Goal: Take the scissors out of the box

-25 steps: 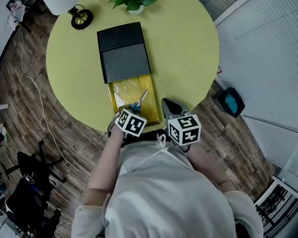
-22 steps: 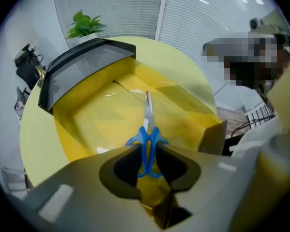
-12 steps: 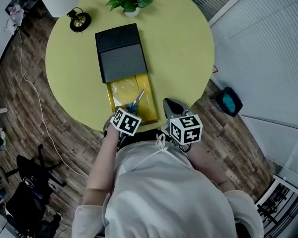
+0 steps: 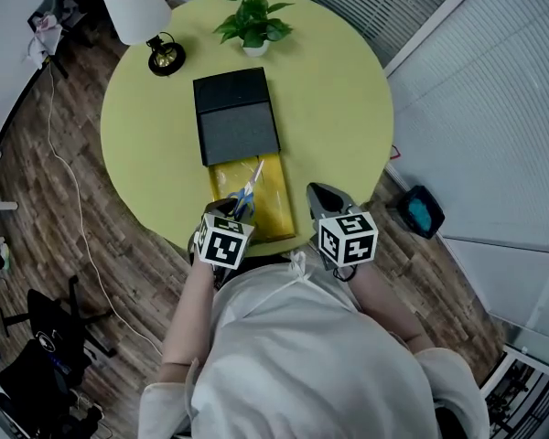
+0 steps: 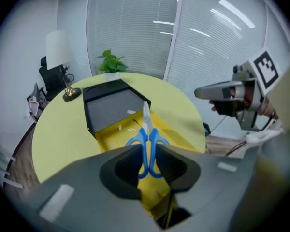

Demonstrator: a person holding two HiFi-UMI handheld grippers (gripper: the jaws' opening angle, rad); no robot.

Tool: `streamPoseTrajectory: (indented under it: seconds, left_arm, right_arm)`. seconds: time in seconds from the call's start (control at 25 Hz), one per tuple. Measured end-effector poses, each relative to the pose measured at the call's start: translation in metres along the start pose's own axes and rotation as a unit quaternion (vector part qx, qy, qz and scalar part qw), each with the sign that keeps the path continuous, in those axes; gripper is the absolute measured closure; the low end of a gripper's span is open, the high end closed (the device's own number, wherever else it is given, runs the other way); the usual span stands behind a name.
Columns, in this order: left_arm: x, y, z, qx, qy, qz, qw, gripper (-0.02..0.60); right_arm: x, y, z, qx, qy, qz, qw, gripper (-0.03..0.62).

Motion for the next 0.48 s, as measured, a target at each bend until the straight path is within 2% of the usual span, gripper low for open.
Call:
streamPoseTrajectory:
  seconds: [0.12,0.28,0.4,0.48]
  left_arm:
    - [-0.01,-0.024,0.027,0.06,-0.016,0.017,0.9979,0.489]
    - [-0.023,-0.058,0.064,0.141,-0.038,0.045,0.9883,0.489]
    - [-0.033,-0.087,0.087,0.202,-0.054,0.067,0.9756,0.489]
    - [-0.04,-0.107,0.103,0.247,-0.068,0.085,0.9629,0.489]
  right_arm:
    - [-0.009,0.001,0.012,0.007,-0.015,0.008,1.0,0.594]
    - [-0.022,-0.001,0.033,0.027,-0.037,0.02,0.999,0.594]
    - [-0.029,-0.006,0.049,0.043,-0.054,0.016,0.998,0.594]
    - [-0.031,-0.01,0.062,0.057,-0.061,0.016,0.996,0.594]
Point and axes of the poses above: the fingertips, and each gripper's own axes: y forward along the fingers, x to its right, z out of its top, the point moved 1 cm from there along -y, backward along the fingers, and after that the axes turned 5 degrees about z, right-handed, at the moved point
